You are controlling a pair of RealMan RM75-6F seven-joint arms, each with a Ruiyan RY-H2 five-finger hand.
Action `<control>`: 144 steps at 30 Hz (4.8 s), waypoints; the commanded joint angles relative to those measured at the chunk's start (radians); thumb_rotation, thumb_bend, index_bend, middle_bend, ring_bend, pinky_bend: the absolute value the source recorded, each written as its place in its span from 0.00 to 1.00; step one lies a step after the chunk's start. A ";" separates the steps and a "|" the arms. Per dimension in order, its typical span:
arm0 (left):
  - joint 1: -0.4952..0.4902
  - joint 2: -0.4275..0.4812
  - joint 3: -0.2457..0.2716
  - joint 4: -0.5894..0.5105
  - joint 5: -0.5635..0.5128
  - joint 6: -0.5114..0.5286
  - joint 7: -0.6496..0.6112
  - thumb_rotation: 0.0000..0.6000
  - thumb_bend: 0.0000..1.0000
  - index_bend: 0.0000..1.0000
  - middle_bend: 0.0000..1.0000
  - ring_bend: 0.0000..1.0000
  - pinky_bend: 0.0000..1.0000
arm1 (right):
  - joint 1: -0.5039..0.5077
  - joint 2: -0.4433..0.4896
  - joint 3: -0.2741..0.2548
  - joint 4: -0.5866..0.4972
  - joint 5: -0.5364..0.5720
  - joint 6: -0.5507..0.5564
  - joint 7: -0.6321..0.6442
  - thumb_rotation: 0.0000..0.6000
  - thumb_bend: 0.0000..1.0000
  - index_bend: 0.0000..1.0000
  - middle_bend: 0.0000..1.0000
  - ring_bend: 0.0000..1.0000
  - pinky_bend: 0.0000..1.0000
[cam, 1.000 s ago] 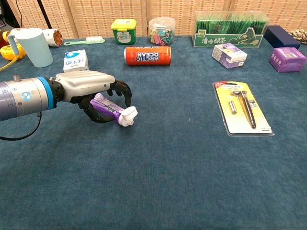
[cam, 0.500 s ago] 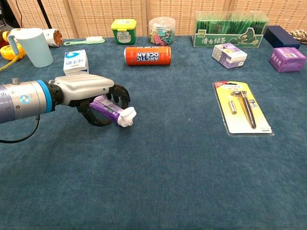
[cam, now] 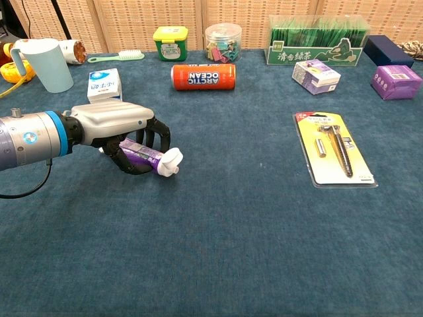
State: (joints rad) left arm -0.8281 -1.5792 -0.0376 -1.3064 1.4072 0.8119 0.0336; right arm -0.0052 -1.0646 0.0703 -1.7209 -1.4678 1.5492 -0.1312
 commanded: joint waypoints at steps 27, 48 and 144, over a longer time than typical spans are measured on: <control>-0.013 0.266 -0.033 -0.149 0.030 -0.005 -0.069 1.00 0.38 0.66 0.53 0.52 0.53 | 0.160 0.023 0.039 -0.061 -0.080 -0.167 0.180 1.00 0.22 0.26 0.15 0.18 0.23; -0.152 0.358 -0.113 -0.225 0.021 -0.126 -0.065 1.00 0.38 0.65 0.53 0.52 0.53 | 0.388 -0.088 0.051 -0.023 -0.180 -0.361 0.387 1.00 0.22 0.30 0.09 0.05 0.04; -0.401 0.126 -0.147 -0.165 -0.420 -0.118 0.194 1.00 0.38 0.65 0.53 0.55 0.53 | 0.669 -0.343 0.046 0.147 -0.058 -0.508 0.397 1.00 0.22 0.22 0.00 0.00 0.00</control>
State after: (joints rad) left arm -1.2318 -1.4484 -0.1823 -1.4739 0.9812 0.6877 0.2302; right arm 0.6637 -1.4069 0.1160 -1.5747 -1.5258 1.0414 0.2664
